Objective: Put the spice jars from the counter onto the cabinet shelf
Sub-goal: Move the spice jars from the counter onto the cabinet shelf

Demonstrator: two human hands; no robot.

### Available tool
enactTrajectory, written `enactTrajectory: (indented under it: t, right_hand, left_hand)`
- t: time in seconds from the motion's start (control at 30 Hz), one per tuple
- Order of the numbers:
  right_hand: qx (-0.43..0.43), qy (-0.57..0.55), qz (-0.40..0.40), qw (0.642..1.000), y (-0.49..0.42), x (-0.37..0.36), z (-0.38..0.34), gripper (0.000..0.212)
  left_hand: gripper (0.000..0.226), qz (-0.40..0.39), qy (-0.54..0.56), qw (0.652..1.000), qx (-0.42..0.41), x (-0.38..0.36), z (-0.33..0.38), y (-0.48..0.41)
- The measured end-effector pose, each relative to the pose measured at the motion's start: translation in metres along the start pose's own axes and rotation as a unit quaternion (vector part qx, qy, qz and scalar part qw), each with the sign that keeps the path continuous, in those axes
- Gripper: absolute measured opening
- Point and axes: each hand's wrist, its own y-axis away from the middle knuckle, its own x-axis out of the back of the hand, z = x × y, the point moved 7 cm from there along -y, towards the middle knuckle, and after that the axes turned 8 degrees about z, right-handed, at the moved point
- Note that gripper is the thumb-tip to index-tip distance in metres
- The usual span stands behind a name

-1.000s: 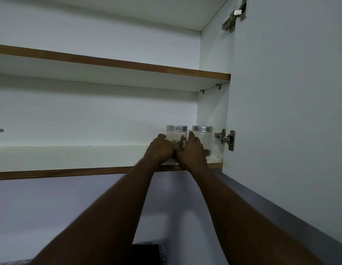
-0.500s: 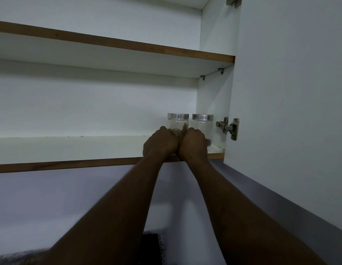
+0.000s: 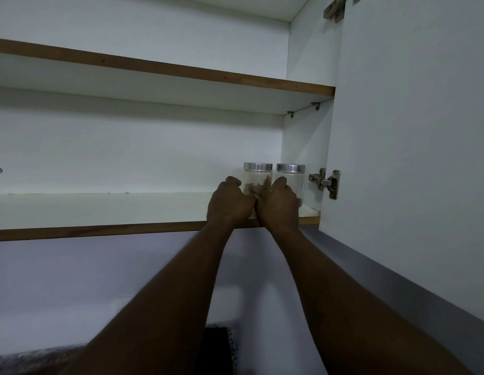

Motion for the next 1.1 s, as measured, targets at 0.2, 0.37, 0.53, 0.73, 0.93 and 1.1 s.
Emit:
enactTrajectory:
  t: [0.2, 0.37, 0.53, 0.73, 0.93, 1.1]
  right_hand:
    - [0.048, -0.081, -0.004, 0.995, 0.041, 0.019, -0.032, 0.026]
    - [0.095, -0.095, -0.038, 0.990, 0.108, 0.017, -0.045, 0.009]
    - [0.104, -0.078, -0.098, 0.987, 0.168, 0.006, -0.036, 0.020]
    - [0.131, -0.049, -0.168, 0.976, 0.253, -0.010, -0.013, 0.022]
    - [0.085, -0.026, -0.314, 0.945, 0.378, -0.032, 0.042, 0.021]
    - [0.023, 0.022, -0.447, 0.894, 0.491, -0.046, 0.088, 0.019]
  left_hand:
    - [0.014, 0.049, 0.185, 0.980, -0.052, 0.037, 0.001, 0.045]
    - [0.007, 0.052, 0.136, 0.985, -0.089, 0.060, -0.022, 0.083]
    - [0.010, -0.021, 0.061, 0.993, -0.094, 0.074, -0.068, 0.125]
    - [0.012, -0.075, 0.025, 0.994, -0.078, 0.079, -0.137, 0.191]
    - [0.009, -0.208, -0.063, 0.976, -0.002, 0.058, -0.244, 0.289]
    - [0.028, -0.348, -0.165, 0.919, 0.085, 0.040, -0.336, 0.397]
